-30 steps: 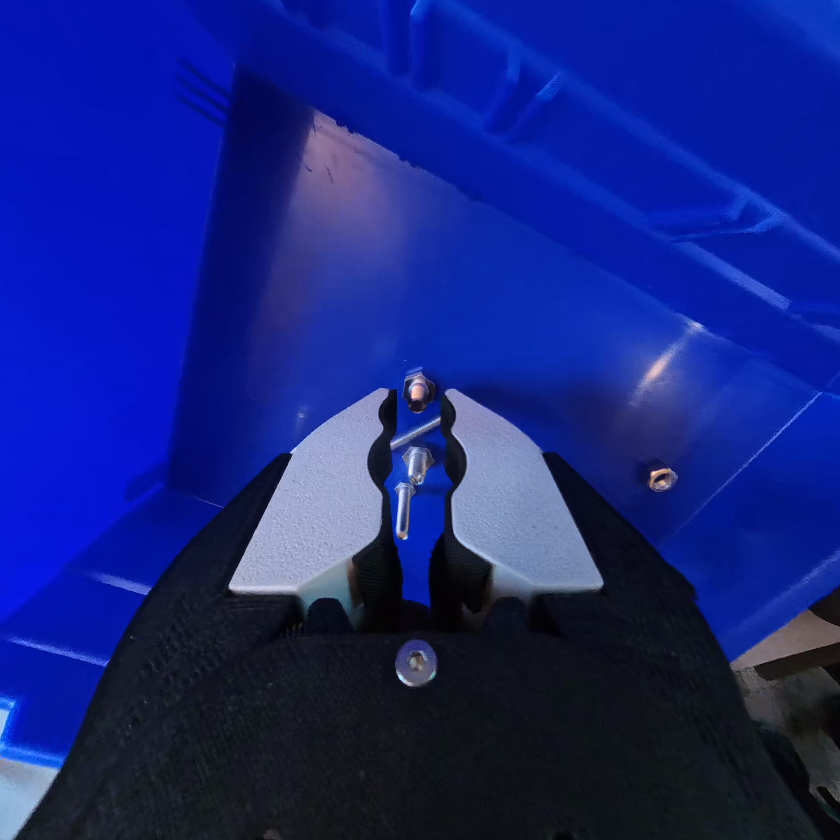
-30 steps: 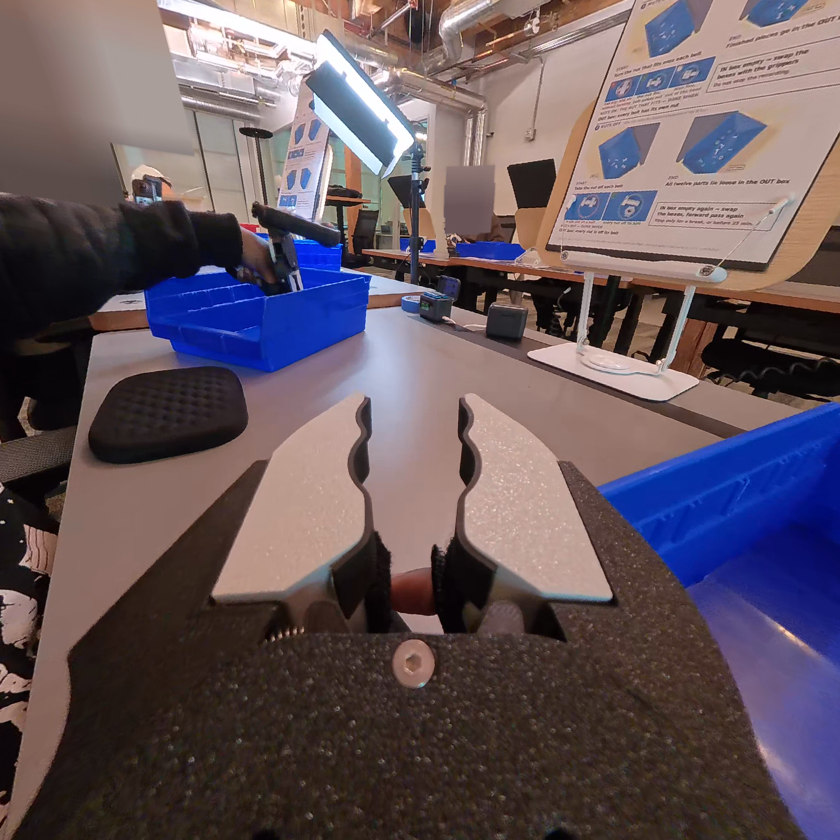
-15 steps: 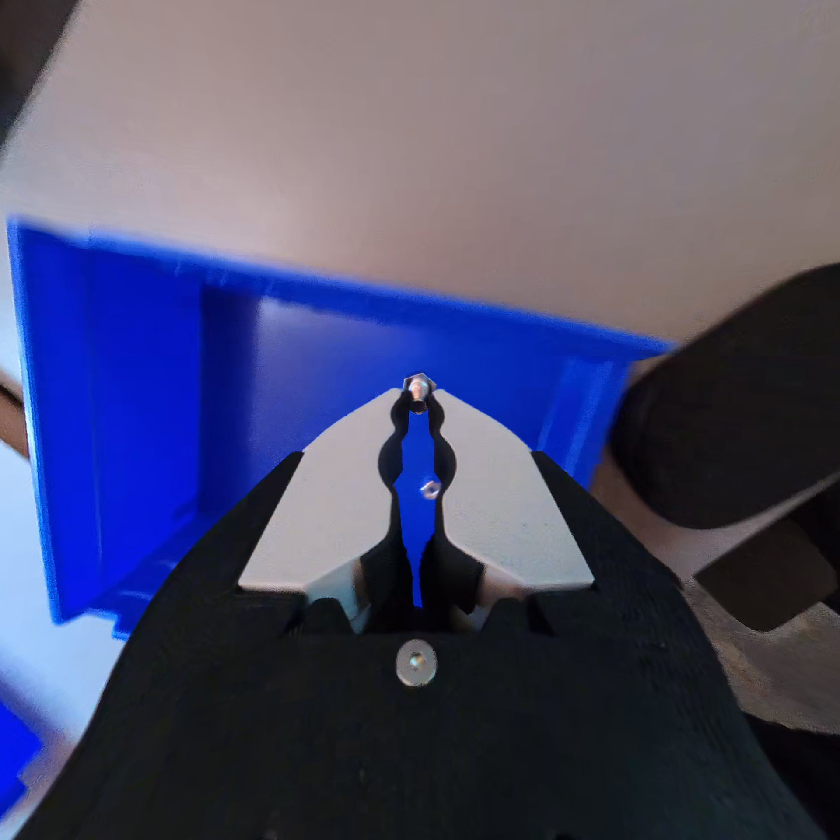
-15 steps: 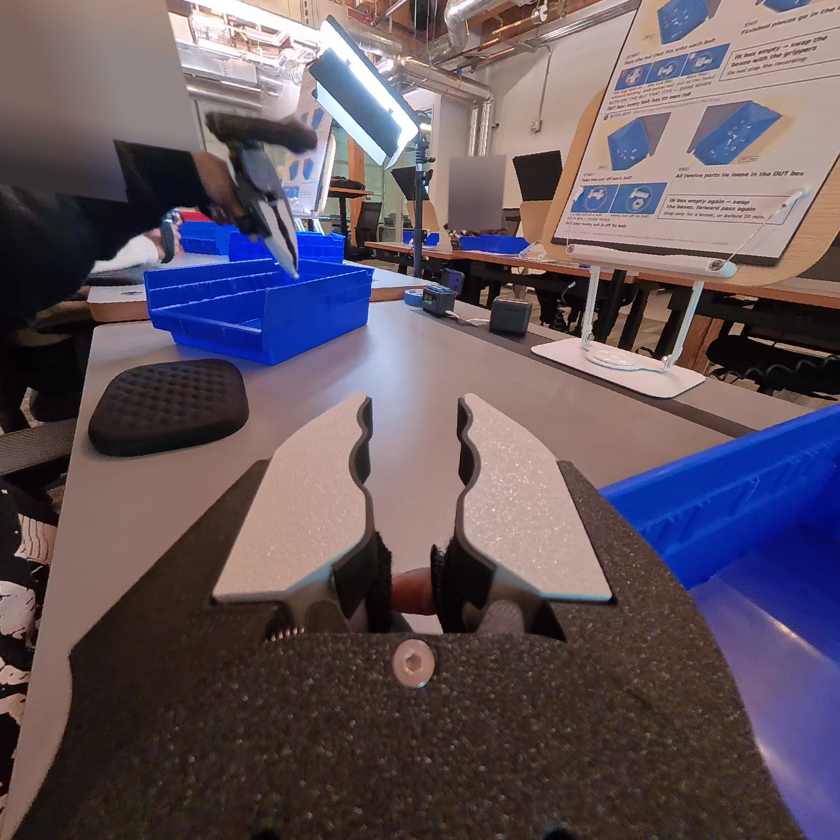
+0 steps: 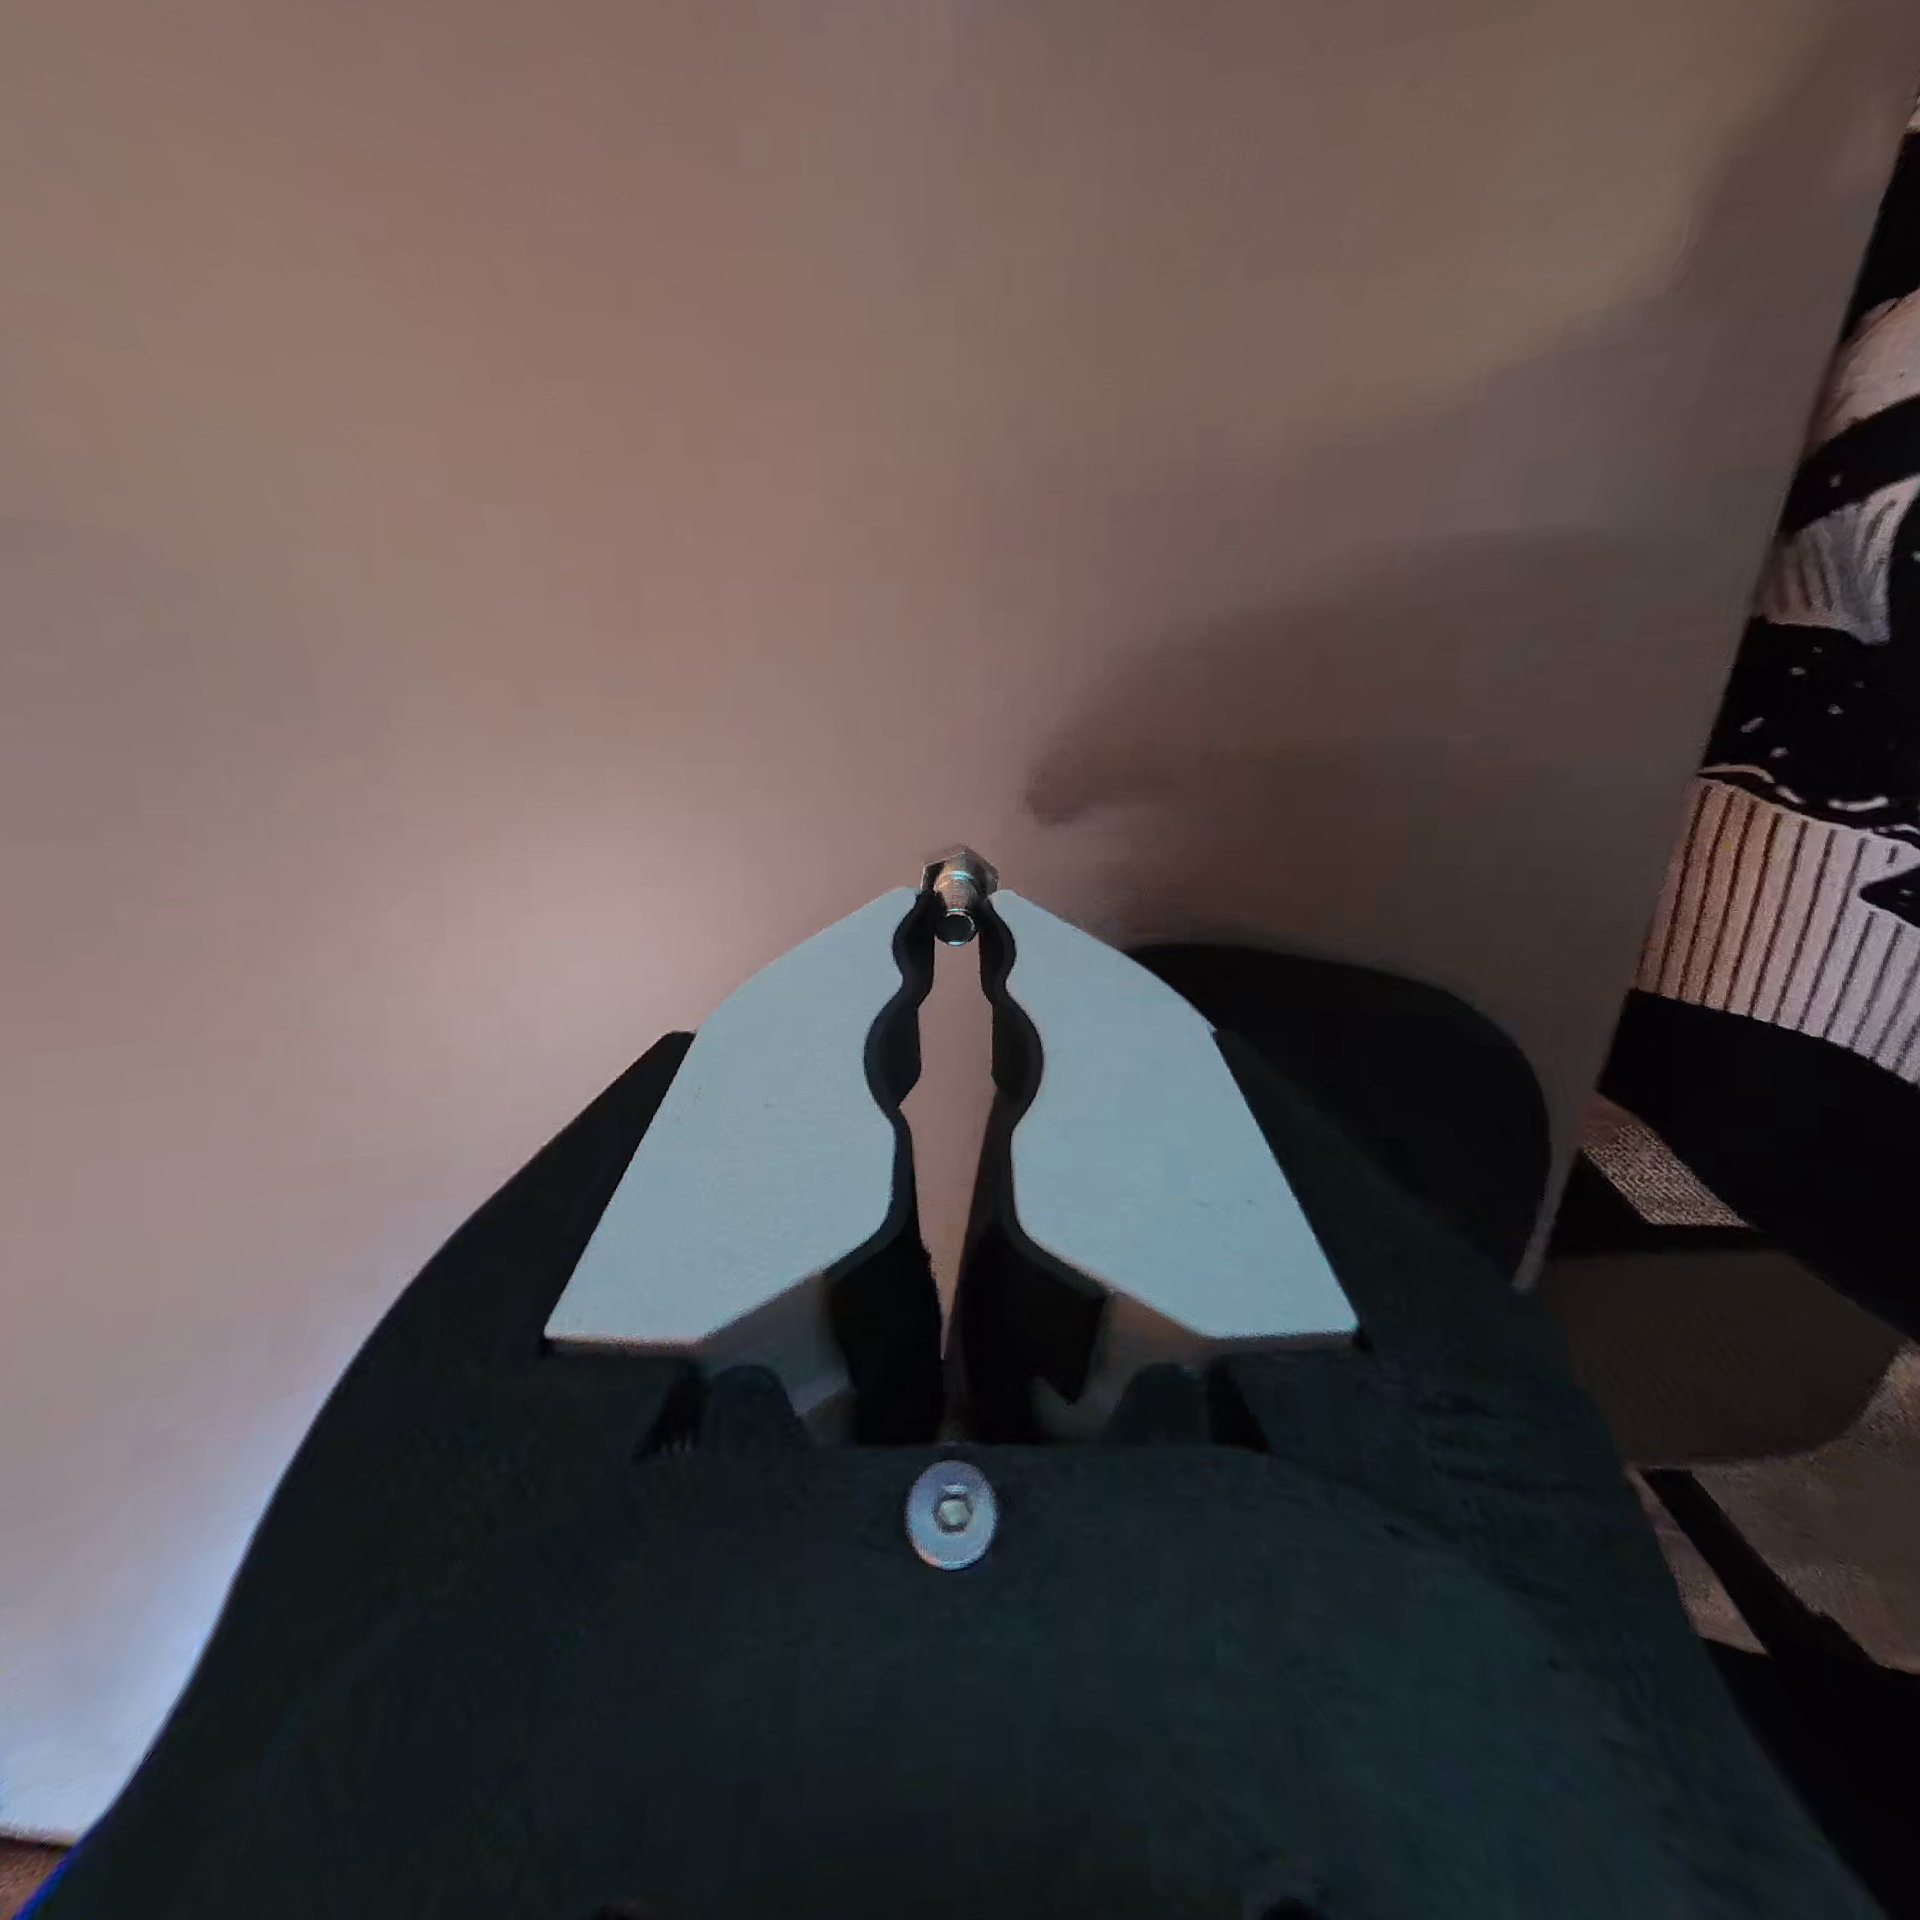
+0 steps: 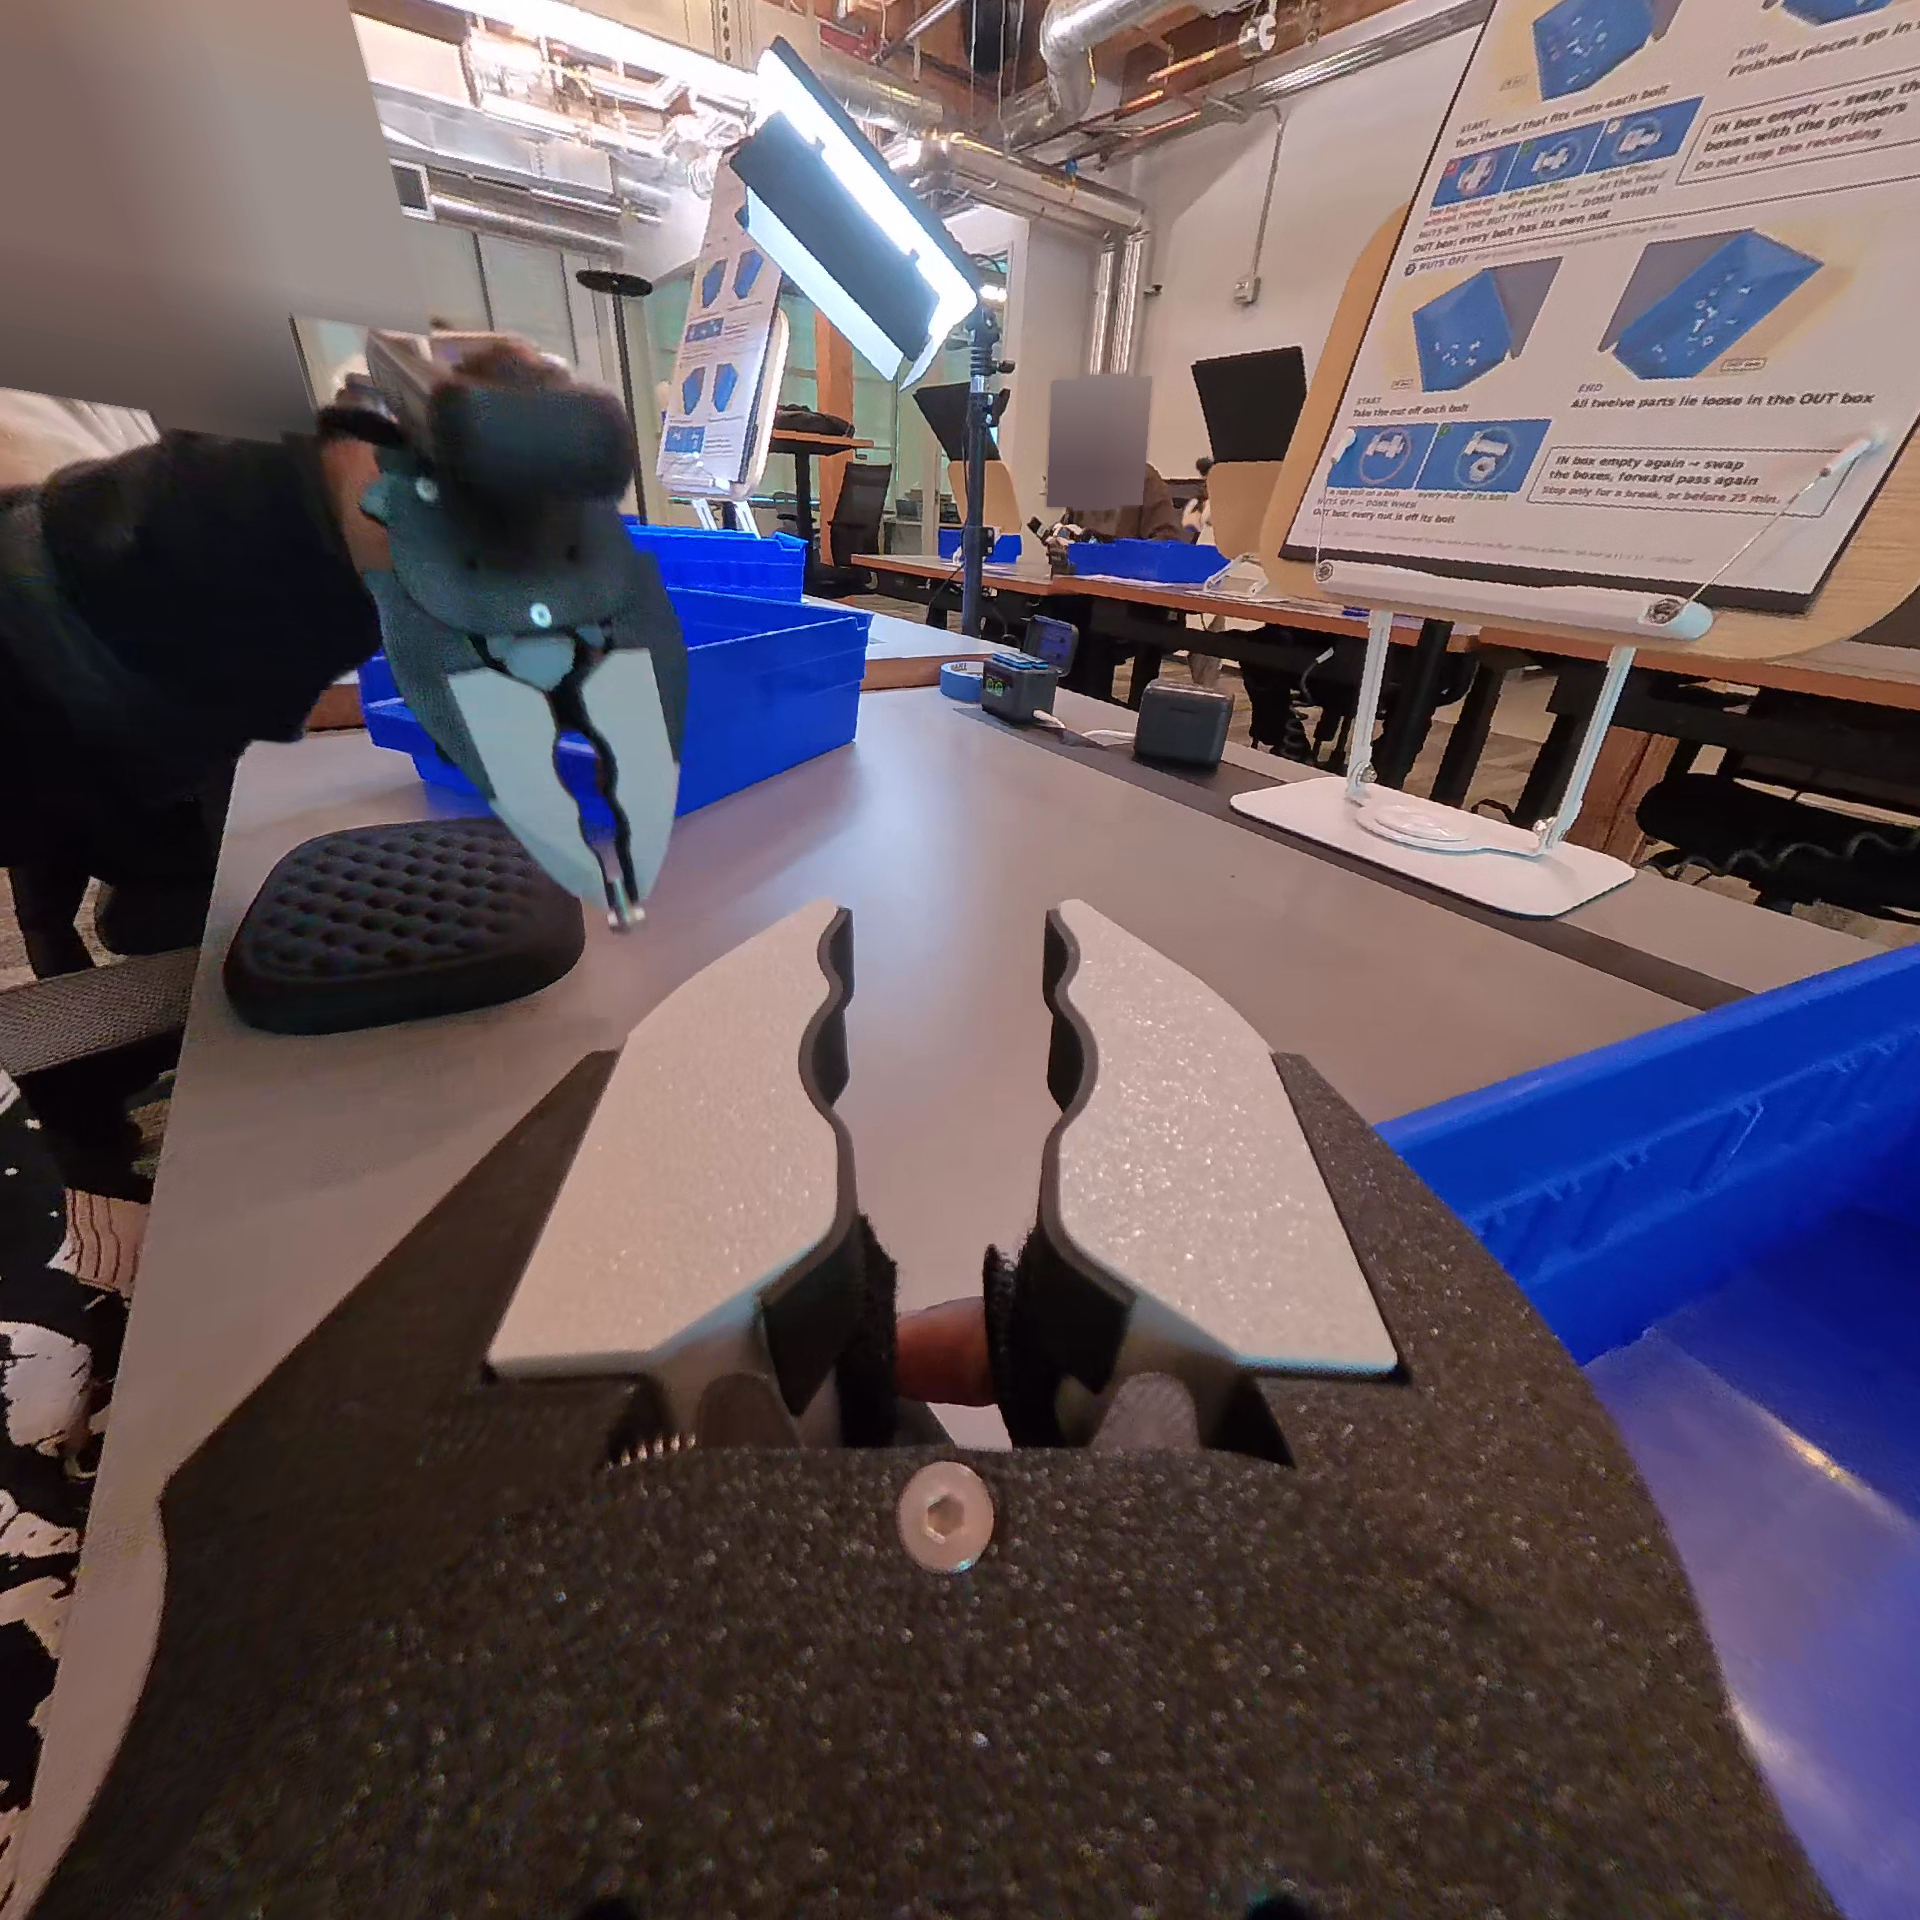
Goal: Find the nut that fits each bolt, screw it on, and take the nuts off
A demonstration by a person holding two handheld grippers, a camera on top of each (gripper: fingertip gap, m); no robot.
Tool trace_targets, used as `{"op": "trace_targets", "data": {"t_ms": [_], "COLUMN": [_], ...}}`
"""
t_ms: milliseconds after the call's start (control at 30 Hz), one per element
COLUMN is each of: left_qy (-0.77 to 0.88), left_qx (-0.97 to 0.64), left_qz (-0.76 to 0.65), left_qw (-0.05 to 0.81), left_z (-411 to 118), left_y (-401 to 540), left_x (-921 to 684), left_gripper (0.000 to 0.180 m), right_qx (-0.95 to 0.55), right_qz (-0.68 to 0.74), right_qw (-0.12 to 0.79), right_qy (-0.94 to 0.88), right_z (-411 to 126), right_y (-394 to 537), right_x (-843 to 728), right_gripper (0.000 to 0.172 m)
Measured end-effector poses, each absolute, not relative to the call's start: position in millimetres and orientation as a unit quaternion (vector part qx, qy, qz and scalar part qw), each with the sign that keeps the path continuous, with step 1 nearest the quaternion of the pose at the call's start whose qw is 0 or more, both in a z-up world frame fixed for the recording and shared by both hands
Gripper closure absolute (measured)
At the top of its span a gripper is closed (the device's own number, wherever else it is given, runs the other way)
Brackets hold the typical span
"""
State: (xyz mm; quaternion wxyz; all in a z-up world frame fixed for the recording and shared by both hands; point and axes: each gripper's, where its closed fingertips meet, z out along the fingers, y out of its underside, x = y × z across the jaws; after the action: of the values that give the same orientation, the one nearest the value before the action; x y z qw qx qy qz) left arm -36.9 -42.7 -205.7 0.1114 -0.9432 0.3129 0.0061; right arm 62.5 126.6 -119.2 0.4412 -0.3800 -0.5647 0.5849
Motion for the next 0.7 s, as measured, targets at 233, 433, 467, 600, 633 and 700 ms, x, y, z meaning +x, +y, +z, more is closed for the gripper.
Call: {"op": "trace_targets", "data": {"t_ms": [233,433,467,600,633,700], "left_qy": [0.321,0.32,0.316,0.281,0.262,0.214], "left_qx": [-0.943,-0.944,-0.945,-0.947,-0.948,-0.951], "left_qz": [-0.009,-0.015,-0.013,-0.026,-0.021,-0.008], "left_qw": [0.09,0.082,0.085,0.152,0.177,0.222], "left_z": [-230,-236,-234,-196,-179,-144], "left_y": [-33,-34,-34,-44,-51,-73], "left_x": [-28,-25,-26,-37,-48,-78], "left_gripper": [0.172,0.162,0.156,0.151,0.15,0.15], "right_qx": [-0.379,-0.378,-0.378,-0.377,-0.376,-0.377], "right_qz": [0.586,0.587,0.587,0.59,0.591,0.592], "right_qw": [0.44,0.44,0.44,0.441,0.442,0.442], "right_qy": [-0.566,-0.565,-0.565,-0.562,-0.561,-0.559], "right_z": [-119,-119,-119,-118,-118,-118], "right_y": [126,126,126,126,127,127], "right_x": [63,63,63,64,64,64], "right_gripper": [0.137,0.137,0.137,0.137,0.137,0.137]}}
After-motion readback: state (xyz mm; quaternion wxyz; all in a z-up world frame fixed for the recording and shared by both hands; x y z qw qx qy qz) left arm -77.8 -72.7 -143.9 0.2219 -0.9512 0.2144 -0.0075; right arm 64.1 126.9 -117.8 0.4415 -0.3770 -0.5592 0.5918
